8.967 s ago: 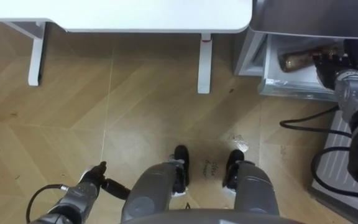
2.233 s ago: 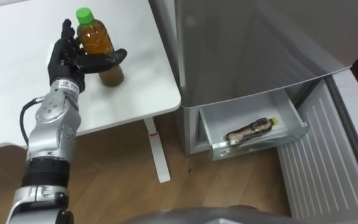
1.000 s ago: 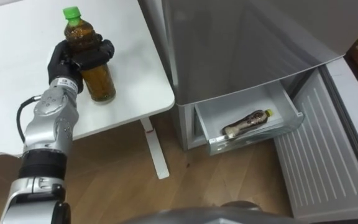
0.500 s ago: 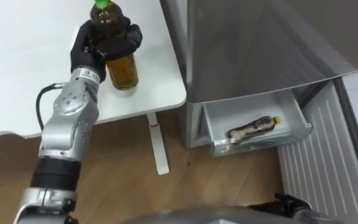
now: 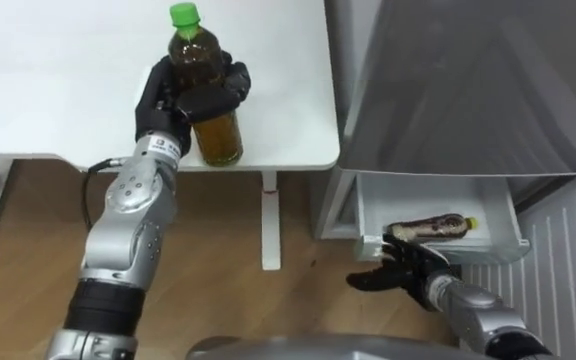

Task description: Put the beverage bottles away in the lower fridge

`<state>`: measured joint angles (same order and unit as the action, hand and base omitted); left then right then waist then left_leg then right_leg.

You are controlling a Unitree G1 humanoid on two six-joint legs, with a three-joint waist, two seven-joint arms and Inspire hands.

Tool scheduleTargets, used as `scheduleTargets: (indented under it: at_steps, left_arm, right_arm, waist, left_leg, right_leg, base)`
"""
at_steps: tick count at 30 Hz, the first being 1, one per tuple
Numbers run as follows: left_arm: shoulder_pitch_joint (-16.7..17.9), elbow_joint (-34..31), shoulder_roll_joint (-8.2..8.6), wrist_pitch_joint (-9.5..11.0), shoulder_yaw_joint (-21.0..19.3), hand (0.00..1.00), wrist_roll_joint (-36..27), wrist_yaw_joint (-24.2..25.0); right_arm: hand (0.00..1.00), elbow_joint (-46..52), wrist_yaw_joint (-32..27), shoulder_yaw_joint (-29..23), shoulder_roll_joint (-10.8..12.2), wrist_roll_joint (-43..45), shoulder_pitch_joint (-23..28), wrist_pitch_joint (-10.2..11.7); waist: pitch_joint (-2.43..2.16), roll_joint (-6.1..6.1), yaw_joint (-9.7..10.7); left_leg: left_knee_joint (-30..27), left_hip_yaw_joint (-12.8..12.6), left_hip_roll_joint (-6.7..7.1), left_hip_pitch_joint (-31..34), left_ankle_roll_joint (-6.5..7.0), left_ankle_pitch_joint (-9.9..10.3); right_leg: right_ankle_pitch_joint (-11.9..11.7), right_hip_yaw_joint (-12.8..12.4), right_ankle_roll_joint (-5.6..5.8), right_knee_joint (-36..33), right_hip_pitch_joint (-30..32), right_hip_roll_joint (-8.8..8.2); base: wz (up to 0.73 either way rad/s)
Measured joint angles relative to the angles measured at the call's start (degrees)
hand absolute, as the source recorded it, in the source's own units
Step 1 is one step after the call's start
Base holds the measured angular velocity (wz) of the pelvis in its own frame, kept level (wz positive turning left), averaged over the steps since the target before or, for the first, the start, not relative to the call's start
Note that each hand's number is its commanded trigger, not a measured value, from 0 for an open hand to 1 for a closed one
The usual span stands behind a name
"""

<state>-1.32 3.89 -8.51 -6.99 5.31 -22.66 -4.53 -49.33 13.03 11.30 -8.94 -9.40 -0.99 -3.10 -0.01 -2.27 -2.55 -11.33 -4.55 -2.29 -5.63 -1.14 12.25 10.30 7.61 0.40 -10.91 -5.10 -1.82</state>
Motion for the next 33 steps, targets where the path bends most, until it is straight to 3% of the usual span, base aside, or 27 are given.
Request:
scheduleTargets:
  at_steps: [4,9,13,18,22,27,33]
  left_arm:
    - [2.5,-1.0,-0.37,0.4,2.2,1.0,-5.9,1.8]
    - [2.6,-1.0,-1.78,1.6,5.6,1.0,-5.9,4.3]
    - [3.1,-0.8,-2.63,2.0,7.6,1.0,-4.6,7.0]
    - [4.5,-0.8,-3.87,2.0,9.1,1.0,-2.4,10.6]
    - [4.5,-0.8,-4.05,2.0,8.9,1.0,-2.3,12.7]
    - [4.6,-0.7,-4.21,2.0,9.5,1.0,-2.6,15.3]
    - [4.5,0.7,-5.48,2.0,11.2,1.0,-2.8,18.5]
  right_arm:
    - [0.0,4.5,1.5,3.6,0.0,-0.3,-0.1,0.6]
    - [0.0,9.2,6.0,5.5,-0.5,-0.3,-0.5,1.1]
    - [0.0,11.6,10.9,7.2,-1.4,-0.3,-0.7,1.1]
    - [0.0,19.1,18.0,8.7,-5.4,-2.0,-0.7,1.1]
    - [0.0,23.6,22.8,8.7,-6.6,-2.0,0.8,0.9]
    - [0.0,30.1,31.3,9.0,-7.0,-2.4,3.6,-1.4]
    - [0.0,30.6,34.9,11.2,-9.4,-4.6,3.5,-3.3]
  waist:
    - [0.27,-0.25,-0.1]
    - [1.09,-0.05,0.2]
    - [1.13,-0.02,-0.3]
    - [1.19,-0.71,-0.4]
    - [1.25,-1.31,-0.9]
    - [1.19,-1.89,-1.0]
    - [1.19,-2.05,-1.5]
  left_leg:
    - [-0.1,0.2,0.02,0.0,0.0,0.0]
    - [-0.3,0.8,0.06,0.4,0.0,0.0]
    - [-0.3,0.6,0.05,0.9,0.0,0.0]
    - [-0.4,0.6,-0.01,0.9,0.0,0.0]
    - [-0.4,0.5,-0.09,0.4,0.0,0.0]
    - [-0.3,-0.2,-0.1,0.0,-0.01,0.0]
    - [0.1,-0.1,-0.22,-0.1,-0.01,0.0]
  right_leg:
    - [0.0,0.5,0.0,0.1,-0.2,-0.07]
    - [0.0,1.1,0.0,0.1,-0.2,-0.09]
    - [0.0,0.9,-0.01,0.1,0.4,-0.09]
    - [0.0,1.2,-0.01,0.2,0.3,-0.1]
    - [0.0,1.3,-0.01,0.1,0.0,-0.07]
    - [0.0,1.2,-0.02,0.0,-0.1,-0.17]
    - [0.0,1.0,-0.08,-0.8,0.3,-0.05]
  base:
    - [0.04]
    - [0.06]
    - [-0.04]
    - [-0.01]
    - [-0.01]
    - [-0.06]
    - [0.0]
